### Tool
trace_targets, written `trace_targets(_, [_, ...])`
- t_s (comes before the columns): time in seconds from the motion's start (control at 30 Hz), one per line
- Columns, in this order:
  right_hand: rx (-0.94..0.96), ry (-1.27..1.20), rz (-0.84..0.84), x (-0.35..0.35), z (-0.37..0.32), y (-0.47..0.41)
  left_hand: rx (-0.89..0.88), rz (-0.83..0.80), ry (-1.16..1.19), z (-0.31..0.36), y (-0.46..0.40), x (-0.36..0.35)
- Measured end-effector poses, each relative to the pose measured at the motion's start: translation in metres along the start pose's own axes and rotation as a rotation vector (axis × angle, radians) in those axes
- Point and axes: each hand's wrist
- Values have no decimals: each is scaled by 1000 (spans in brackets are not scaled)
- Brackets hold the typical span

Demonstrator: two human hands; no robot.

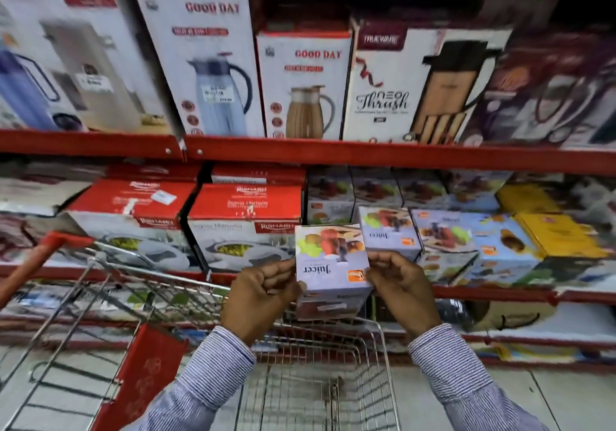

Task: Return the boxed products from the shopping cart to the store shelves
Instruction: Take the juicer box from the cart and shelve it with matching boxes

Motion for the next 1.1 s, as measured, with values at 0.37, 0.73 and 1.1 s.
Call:
trace_targets(0.37, [-30, 80, 36, -3, 2, -30, -14, -5, 41, -21, -42, -19])
trace_targets(0.73, [-61, 237, 19, -13, 19, -71, 12, 90, -55, -37, -73, -41])
trace_targets(1.1, [2, 538, 46, -21, 20, -97, -92, 232, -356, -29, -97, -56])
Point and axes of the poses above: each hand's wrist, its own y-axis away from the middle knuckle, its own x-axis out of the back of the hand, z = x × y, and after that the axes turned 3 degrees about x, right-handed
